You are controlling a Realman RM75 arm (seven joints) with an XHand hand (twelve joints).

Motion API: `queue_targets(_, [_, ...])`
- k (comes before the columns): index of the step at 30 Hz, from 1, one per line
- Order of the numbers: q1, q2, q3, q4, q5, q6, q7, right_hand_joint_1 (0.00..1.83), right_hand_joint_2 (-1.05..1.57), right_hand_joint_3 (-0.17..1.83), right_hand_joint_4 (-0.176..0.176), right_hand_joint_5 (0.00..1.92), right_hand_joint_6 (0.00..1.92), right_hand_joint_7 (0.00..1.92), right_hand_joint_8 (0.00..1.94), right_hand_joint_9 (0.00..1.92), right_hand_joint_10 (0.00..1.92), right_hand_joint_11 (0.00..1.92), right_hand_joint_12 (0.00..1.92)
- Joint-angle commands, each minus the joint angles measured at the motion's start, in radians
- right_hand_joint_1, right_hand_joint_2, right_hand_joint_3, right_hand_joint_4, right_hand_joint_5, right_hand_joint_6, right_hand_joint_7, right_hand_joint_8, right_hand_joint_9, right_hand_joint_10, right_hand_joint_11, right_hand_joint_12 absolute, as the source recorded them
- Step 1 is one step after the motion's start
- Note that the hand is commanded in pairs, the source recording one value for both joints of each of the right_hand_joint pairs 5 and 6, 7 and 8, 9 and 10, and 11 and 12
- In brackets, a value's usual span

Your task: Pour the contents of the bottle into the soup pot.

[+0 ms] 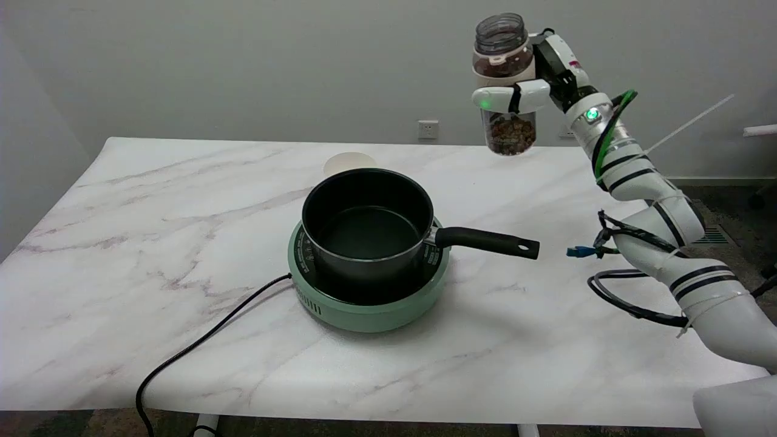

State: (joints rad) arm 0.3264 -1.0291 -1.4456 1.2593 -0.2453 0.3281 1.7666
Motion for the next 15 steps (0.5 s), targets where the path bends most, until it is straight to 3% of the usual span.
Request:
queue_targets(1, [0.067, -0.012, -0.074, 0.150, -0.249, -0.064, -0.002, 1.31, 1.18, 0.46, 0.000, 1.70, 1.70, 1.62, 1.62, 1.61, 1.61, 1.41, 1.41])
queue_targets(15, [-0.032, -0.039, -0.107, 0.392, -0.393, -0.126, -0.042, 1.34, 1.11, 0.50, 0.000, 1.69, 1.69, 1.61, 1.61, 1.59, 1.59, 1.35, 1.35])
